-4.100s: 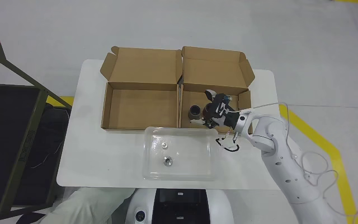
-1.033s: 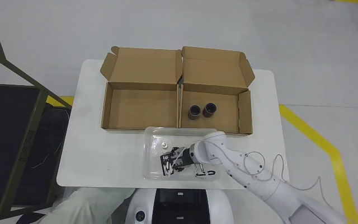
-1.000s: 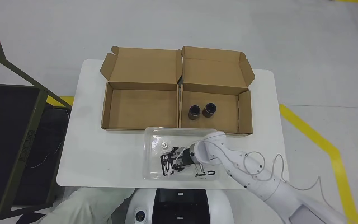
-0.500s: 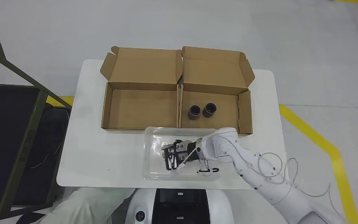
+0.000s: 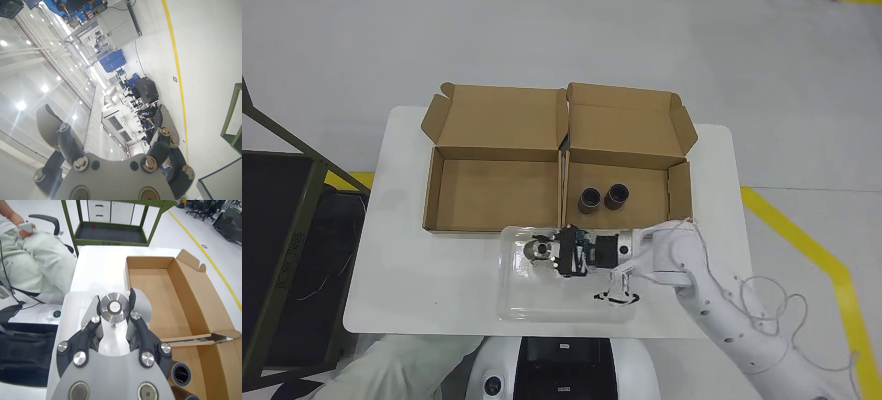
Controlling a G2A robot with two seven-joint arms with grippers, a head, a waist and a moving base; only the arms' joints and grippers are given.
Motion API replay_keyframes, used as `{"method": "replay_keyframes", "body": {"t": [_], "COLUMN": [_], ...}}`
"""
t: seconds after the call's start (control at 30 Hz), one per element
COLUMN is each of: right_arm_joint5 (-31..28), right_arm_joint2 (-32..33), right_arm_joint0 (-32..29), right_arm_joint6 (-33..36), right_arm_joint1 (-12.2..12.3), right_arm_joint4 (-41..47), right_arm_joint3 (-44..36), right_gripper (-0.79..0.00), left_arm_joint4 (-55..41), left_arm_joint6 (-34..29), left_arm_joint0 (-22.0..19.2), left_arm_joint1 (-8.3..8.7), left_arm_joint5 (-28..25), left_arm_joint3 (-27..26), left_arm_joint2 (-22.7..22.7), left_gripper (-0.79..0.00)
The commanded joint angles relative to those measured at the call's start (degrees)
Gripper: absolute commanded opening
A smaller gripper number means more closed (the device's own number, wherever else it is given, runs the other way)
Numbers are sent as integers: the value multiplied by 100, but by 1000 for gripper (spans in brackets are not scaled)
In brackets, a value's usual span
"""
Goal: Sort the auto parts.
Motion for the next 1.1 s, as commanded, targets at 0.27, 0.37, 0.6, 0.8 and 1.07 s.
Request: {"method": "replay_keyframes", "body": {"t": [0.27, 0.37, 0.6, 0.8, 1.07], "right_arm_joint5": [169, 251, 449, 522, 639], "right_arm_joint2": [460, 596, 899, 1116, 1289], "right_arm_joint0": [-105, -138, -245, -276, -236], "right_arm_joint6": [-899, -1136, -1665, -2154, -2601], "right_arm_joint1": [31, 40, 59, 59, 41], "right_arm_joint4": [441, 425, 398, 530, 575], "right_arm_joint3": [-265, -357, -589, -679, -763], "right_gripper": [-785, -785, -785, -785, -785], "left_arm_joint4": [0, 0, 0, 0, 0], "left_arm_joint6": [0, 0, 0, 0, 0], "left_arm_joint0": [0, 0, 0, 0, 0], "left_arm_joint1": [0, 0, 0, 0, 0], "left_arm_joint5": [0, 0, 0, 0, 0], "left_arm_joint3": [0, 0, 0, 0, 0], "left_arm_joint2": [0, 0, 0, 0, 0], "left_gripper": [0, 0, 0, 0, 0]}}
